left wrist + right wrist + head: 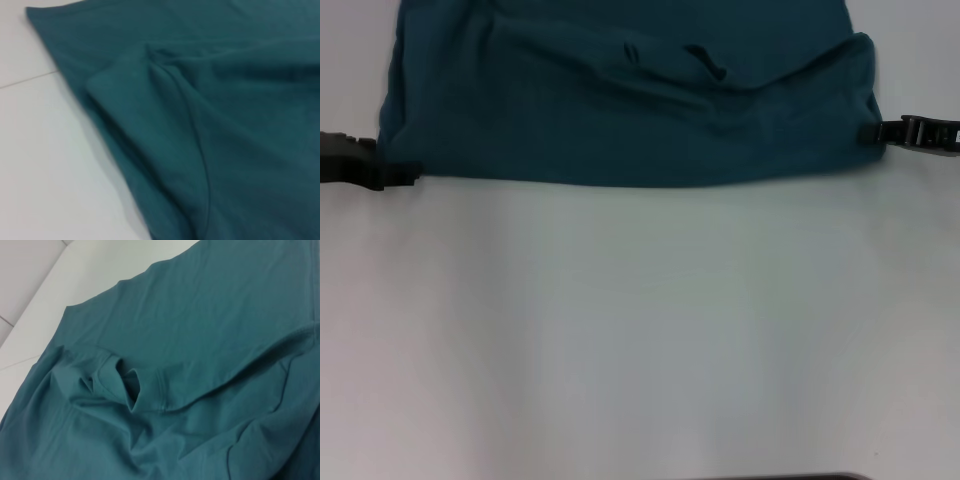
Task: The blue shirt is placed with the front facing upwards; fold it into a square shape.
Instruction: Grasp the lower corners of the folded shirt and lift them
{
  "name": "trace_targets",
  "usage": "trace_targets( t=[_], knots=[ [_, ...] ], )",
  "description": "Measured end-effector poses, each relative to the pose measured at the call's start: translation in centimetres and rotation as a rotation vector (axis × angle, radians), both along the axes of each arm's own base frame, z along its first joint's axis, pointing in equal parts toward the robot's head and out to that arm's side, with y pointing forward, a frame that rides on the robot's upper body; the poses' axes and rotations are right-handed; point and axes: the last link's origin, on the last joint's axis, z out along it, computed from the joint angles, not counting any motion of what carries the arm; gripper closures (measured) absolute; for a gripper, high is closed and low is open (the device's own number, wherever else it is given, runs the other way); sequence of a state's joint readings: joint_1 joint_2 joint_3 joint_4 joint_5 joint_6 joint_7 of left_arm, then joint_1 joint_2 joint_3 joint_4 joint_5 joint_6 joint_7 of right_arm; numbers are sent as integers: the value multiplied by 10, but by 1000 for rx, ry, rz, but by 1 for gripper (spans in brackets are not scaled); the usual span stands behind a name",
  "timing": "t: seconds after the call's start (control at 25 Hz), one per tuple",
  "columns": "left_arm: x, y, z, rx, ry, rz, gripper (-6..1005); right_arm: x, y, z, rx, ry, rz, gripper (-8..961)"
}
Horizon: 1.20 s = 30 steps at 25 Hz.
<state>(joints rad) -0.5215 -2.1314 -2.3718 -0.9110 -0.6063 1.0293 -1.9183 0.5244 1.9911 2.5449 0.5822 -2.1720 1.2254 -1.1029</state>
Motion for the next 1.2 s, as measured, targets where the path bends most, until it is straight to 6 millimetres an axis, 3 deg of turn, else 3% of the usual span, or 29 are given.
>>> trace_targets(
  t=[0.44,0.68,0.76,1.0,1.2],
  knots=[
    [0,3,-4,-10,16,5,379,0,0,0,1,4,0,889],
    [1,4,-4,-9,13,1,620,-1,0,0,1,6,0,888],
    [2,4,-5,-12,15,-1,828,-1,0,1,1,7,0,887],
    [3,4,-5,-22,18,-5,929,-1,1,1,3,7,1,887],
    [3,2,2,-48,14,-6,929,1,-3,1,-4,5,8,886]
  ],
)
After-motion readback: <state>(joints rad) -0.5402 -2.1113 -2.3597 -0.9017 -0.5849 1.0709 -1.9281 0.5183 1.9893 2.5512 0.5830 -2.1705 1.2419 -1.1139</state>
